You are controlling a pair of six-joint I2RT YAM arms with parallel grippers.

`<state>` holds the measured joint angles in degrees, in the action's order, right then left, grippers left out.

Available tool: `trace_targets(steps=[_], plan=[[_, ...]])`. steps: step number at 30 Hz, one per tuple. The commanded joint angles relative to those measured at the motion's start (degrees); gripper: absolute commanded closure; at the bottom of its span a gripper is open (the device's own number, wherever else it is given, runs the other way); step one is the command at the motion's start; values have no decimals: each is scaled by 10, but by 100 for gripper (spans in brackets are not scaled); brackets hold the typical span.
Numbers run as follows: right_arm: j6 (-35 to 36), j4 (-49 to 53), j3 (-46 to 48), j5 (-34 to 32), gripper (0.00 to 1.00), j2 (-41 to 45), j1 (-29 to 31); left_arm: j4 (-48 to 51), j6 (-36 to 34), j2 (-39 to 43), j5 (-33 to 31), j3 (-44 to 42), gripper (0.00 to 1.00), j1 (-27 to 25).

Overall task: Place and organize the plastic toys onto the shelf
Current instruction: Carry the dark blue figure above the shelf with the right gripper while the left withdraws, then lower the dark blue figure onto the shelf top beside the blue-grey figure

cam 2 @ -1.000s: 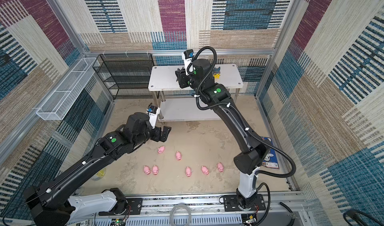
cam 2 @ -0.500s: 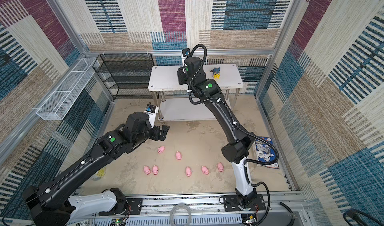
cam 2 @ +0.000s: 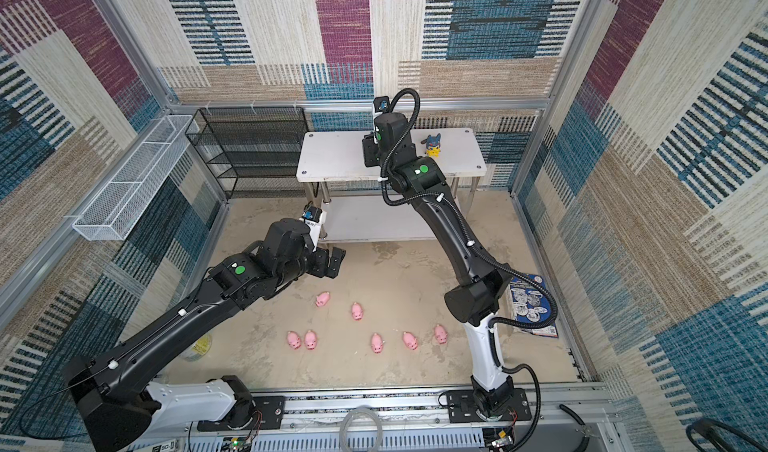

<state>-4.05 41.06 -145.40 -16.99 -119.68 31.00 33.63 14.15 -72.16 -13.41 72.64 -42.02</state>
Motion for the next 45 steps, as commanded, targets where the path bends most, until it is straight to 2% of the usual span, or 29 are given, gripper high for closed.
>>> trace_targets(steps=[1, 29, 38, 45], plan=[[-14, -10, 1, 10, 62, 1, -5, -19, -8, -4, -8, 6, 1, -1], [-24, -3, 5, 13, 61, -12, -31, -29, -14, -22, -9, 5, 1, -2], [-30, -76, 137, 13, 60, 49, -31, -34, -14, -19, -7, 0, 1, -2], [-28, -101, 186, 13, 59, 75, -29, -36, -13, -20, -2, 0, 1, -2]])
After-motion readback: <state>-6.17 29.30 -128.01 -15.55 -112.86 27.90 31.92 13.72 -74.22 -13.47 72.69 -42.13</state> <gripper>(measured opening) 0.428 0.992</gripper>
